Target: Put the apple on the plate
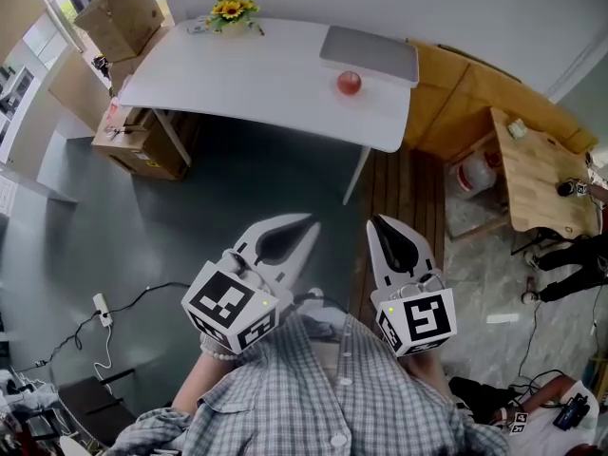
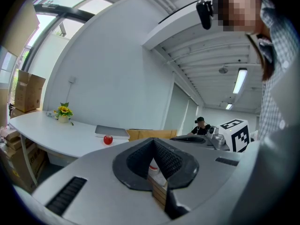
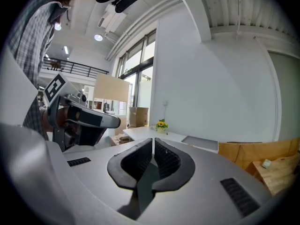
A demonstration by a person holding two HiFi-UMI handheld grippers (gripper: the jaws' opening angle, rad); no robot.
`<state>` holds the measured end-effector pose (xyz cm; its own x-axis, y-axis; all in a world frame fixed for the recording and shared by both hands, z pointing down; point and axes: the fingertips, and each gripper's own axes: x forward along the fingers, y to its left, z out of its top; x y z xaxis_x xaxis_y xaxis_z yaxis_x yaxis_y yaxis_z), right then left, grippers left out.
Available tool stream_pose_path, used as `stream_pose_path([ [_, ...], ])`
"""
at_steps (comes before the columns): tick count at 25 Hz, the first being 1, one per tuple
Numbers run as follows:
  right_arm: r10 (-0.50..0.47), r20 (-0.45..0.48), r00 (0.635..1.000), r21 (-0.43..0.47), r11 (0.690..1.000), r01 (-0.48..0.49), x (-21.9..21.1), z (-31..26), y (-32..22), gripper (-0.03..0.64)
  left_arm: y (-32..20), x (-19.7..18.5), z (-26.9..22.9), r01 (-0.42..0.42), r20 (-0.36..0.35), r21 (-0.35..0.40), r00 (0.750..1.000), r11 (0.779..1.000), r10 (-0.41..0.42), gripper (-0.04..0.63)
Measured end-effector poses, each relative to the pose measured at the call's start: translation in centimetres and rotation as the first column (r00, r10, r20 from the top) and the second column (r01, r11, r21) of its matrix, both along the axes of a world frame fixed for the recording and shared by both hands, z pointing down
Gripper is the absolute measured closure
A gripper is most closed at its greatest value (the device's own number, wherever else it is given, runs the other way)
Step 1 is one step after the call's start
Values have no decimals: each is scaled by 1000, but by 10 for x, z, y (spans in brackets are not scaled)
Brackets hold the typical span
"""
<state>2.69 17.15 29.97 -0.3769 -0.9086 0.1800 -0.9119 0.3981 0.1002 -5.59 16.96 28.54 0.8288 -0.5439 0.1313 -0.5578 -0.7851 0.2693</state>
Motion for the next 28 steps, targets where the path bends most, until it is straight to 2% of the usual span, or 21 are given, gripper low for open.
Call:
stream_pose_path([
  [13,8,1,1000,-20,1000,-8,36,8,-28,588,-24,23,17,34,14,-44,999,998,-33,586],
  [20,5,6,1000,4,1000,-5,37,3,-29,588,-29,26,9,29,19,-19,999,999,-28,586],
  [28,67,12,998,0,998,-67,56,1,-30,588,-37,39,3,-10,14,-2,1000,1000,10,586],
])
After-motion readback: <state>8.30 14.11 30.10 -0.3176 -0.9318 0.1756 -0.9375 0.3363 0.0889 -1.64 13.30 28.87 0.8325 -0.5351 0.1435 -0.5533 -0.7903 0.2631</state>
